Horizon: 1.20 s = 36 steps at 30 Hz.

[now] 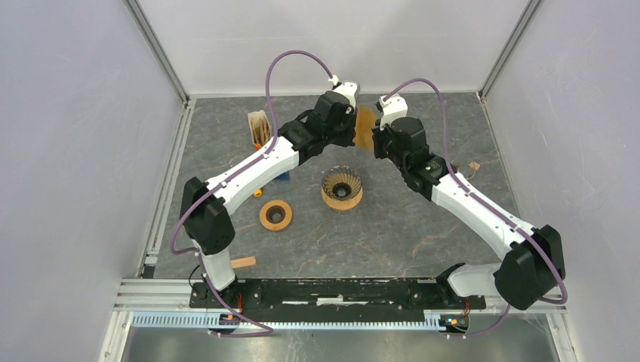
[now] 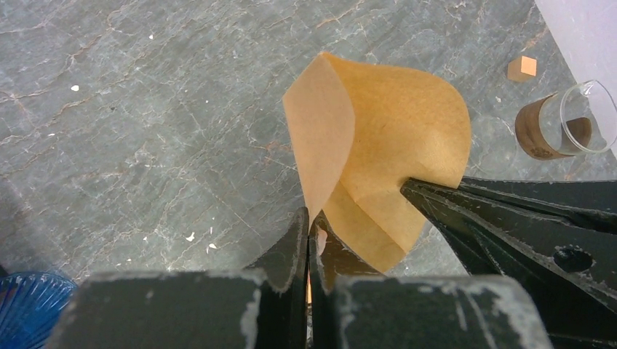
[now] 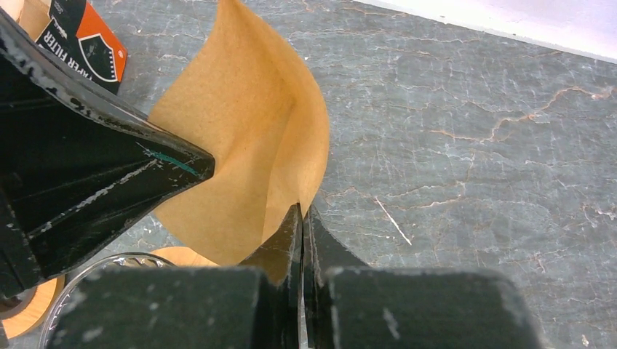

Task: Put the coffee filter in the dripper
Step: Pick up the coffee filter from the coffee filter holder.

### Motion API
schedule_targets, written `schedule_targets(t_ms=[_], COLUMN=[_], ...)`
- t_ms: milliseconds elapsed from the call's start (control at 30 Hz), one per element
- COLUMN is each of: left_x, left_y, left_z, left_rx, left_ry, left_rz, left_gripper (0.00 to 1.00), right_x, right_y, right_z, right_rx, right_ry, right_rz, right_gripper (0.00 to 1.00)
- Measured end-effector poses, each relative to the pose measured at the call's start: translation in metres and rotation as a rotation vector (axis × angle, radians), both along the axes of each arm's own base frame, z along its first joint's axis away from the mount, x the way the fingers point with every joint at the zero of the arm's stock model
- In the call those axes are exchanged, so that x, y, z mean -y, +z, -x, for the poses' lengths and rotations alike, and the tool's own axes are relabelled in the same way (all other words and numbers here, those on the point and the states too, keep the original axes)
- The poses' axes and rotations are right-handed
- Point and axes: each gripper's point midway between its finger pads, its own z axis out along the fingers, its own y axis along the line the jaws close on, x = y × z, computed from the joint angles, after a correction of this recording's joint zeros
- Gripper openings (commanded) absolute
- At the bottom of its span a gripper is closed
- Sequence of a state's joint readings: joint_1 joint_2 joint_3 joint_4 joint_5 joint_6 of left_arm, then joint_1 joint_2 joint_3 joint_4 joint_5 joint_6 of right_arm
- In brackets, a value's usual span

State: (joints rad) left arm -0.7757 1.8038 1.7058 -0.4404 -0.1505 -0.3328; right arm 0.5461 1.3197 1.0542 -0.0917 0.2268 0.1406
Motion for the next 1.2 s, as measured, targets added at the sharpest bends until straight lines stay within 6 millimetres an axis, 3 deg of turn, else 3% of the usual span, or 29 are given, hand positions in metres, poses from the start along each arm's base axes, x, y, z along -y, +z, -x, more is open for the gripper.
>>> schedule_targets(t_ms=[100, 367, 567, 867, 1200], left_x=[0.001, 0.001, -0.007, -0.026, -0.028], left_y=[0.0, 0.001, 0.017, 0.047, 0.035], left_z=[0.001, 0.001, 0.002, 0.008, 0.009], left_rx=[-0.005, -0.014, 0.017, 0.148, 0.193], left_ry=[0.001, -0.008, -0.008, -0.04, -0.111], left_rz=[0.007, 0.02, 0.031, -0.003, -0.086], left_gripper=[0.05, 0.56, 0.74, 0.79, 0.79], right_x=[-0.002, -0.012, -0.018, -0.027, -0.037], right_y=[0.0, 0.002, -0.007, -0.01, -0.002], right_z=[0.001, 0.005, 0.015, 0.024, 0.028], right_rx=[-0.003, 0.001, -0.006, 0.011, 0.039], right_ry=[0.012, 0.07, 0.14, 0.233, 0.308], right_rz=[-0.007, -0.03, -0.028, -0.012, -0.018], right_gripper=[0.0, 0.0, 0.0, 0.0, 0.0])
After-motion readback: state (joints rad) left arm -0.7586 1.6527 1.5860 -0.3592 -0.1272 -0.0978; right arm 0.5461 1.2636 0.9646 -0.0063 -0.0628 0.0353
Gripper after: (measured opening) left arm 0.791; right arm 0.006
